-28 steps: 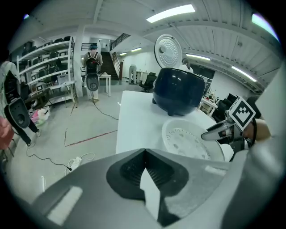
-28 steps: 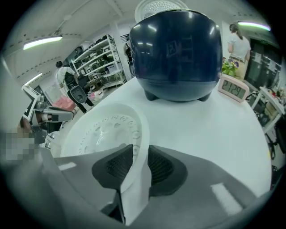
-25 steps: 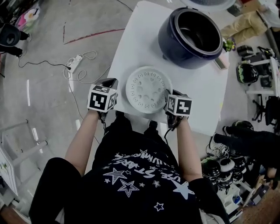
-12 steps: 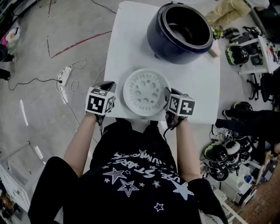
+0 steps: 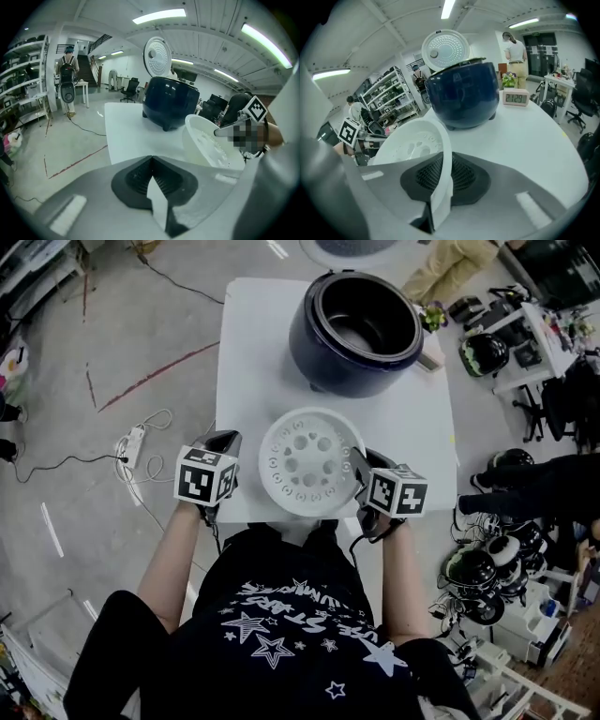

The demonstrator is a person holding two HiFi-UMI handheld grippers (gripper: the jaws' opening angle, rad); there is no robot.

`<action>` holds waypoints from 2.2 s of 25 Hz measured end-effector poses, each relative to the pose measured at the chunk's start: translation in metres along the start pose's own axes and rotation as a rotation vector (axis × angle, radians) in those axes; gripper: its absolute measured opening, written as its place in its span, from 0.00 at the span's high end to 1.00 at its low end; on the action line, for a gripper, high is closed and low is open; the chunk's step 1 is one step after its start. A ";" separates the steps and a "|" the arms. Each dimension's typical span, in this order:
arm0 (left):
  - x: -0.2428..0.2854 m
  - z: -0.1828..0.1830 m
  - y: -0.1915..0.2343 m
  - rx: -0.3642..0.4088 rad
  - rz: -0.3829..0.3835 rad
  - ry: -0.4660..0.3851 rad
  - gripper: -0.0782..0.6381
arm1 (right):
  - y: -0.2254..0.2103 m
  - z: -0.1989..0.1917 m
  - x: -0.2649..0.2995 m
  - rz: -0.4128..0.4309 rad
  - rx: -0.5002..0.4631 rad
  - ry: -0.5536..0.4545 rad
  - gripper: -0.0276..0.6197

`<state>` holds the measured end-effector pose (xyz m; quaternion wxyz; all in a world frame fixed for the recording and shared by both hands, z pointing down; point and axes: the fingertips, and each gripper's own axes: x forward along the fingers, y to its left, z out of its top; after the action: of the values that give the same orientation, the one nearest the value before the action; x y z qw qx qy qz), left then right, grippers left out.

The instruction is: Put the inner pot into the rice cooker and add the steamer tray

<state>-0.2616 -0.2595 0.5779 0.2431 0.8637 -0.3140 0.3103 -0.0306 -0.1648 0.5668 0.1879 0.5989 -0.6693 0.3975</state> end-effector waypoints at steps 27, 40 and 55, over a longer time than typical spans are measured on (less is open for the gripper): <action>-0.037 0.136 -0.041 0.086 0.044 -0.212 0.88 | -0.011 0.212 -0.077 0.173 -0.163 -0.246 0.86; -0.022 0.216 -0.061 0.100 0.181 -0.294 0.88 | -0.065 0.304 -0.064 0.224 -0.272 -0.232 0.86; -0.010 0.238 -0.066 0.072 0.315 -0.324 0.88 | -0.093 0.352 0.004 0.305 -0.284 -0.173 0.86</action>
<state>-0.1306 -0.3569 0.3924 0.1071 0.8506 -0.4689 0.2126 0.1354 -0.4308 0.3827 0.1499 0.4901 -0.8152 0.2699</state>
